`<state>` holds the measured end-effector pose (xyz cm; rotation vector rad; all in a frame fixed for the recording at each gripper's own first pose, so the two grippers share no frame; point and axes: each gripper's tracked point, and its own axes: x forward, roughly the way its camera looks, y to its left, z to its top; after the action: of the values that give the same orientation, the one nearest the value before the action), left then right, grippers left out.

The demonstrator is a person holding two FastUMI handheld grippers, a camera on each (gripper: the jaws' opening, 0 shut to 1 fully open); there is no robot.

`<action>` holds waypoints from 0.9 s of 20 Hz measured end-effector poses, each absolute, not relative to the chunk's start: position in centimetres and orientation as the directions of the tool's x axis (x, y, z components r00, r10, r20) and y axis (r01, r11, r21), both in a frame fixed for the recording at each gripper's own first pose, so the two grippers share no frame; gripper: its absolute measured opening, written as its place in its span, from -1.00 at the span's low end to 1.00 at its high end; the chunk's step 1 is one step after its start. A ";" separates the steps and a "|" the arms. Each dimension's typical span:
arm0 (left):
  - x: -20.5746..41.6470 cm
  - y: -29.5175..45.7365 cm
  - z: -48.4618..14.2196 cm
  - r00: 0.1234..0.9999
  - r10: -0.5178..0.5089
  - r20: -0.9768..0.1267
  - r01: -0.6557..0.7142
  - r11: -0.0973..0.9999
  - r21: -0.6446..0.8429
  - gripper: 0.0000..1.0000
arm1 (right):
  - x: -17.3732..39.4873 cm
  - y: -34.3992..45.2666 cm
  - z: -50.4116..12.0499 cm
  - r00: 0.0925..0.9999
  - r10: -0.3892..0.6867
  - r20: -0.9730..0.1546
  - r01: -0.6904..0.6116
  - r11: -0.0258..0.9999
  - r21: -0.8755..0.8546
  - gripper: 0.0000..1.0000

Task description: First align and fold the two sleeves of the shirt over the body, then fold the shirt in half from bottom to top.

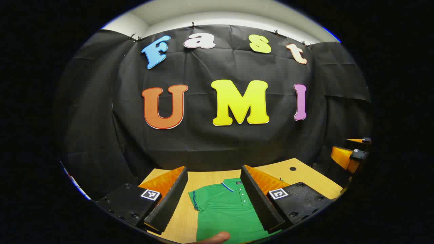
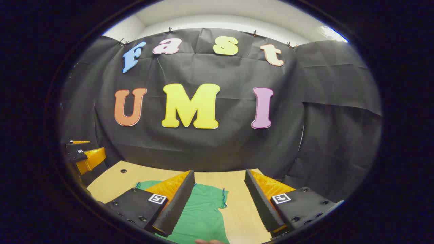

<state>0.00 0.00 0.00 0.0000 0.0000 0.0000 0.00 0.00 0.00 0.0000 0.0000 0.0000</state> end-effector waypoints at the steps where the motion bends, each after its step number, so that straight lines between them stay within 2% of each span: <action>1: -0.1 0.0 -0.1 1.000 0.006 -0.005 -0.006 1.000 -0.002 1.00 | 0.4 0.1 0.2 1.000 0.004 0.006 -0.004 1.000 -0.014 0.83; 3: 0.0 -0.1 0.0 1.000 0.012 -0.002 -0.012 1.000 -0.005 1.00 | 1.0 0.8 0.5 0.999 0.033 0.016 -0.032 0.999 -0.029 0.83; 4: 0.1 0.1 -0.1 1.000 0.023 -0.007 -0.023 1.000 -0.002 1.00 | 1.2 1.1 0.6 0.999 0.046 0.019 -0.045 0.998 -0.034 0.92; 5: 0.2 0.3 -0.4 0.999 0.033 -0.012 -0.033 0.999 0.002 1.00 | 1.3 1.4 0.8 0.998 0.057 0.019 -0.056 0.998 -0.035 0.83; 7: 0.1 0.6 -0.2 0.999 0.046 -0.007 -0.046 0.999 -0.001 1.00 | 1.7 1.8 0.9 0.997 0.073 0.021 -0.072 0.997 -0.031 0.83; 8: 0.1 0.8 -0.1 0.999 0.051 -0.006 -0.051 0.999 -0.002 1.00 | 1.8 1.9 1.0 0.997 0.077 0.022 -0.076 0.997 -0.028 1.00; 12: 0.1 1.5 -0.3 0.997 0.082 -0.008 -0.082 0.997 -0.014 0.99 | 2.7 2.9 1.1 0.995 0.099 0.017 -0.099 0.995 -0.029 0.83; 13: 0.1 1.4 -0.3 0.997 0.077 -0.008 -0.077 0.997 -0.018 1.00 | 2.9 2.9 1.1 0.995 0.101 0.017 -0.100 0.994 -0.032 0.92; 14: 0.1 1.3 -0.4 0.997 0.077 -0.008 -0.077 0.997 -0.017 1.00 | 3.1 2.9 0.9 0.995 0.103 0.015 -0.103 0.994 -0.029 0.83; 15: 0.1 1.4 -0.4 0.997 0.081 -0.008 -0.081 0.997 -0.015 1.00 | 3.3 2.9 0.7 0.994 0.105 0.006 -0.105 0.994 -0.023 0.83; 16: 0.2 1.3 -0.5 0.997 0.079 -0.007 -0.079 0.997 -0.016 1.00 | 3.5 3.0 0.4 0.994 0.105 -0.003 -0.106 0.994 -0.021 0.92; 18: 0.2 1.1 -0.4 0.997 0.074 -0.005 -0.074 0.997 -0.020 1.00 | 3.9 2.9 0.0 0.995 0.104 -0.010 -0.104 0.994 -0.024 0.92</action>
<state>0.22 1.13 -0.42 -0.0203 0.0045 0.0743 3.88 2.87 0.03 -0.0245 0.0092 0.1040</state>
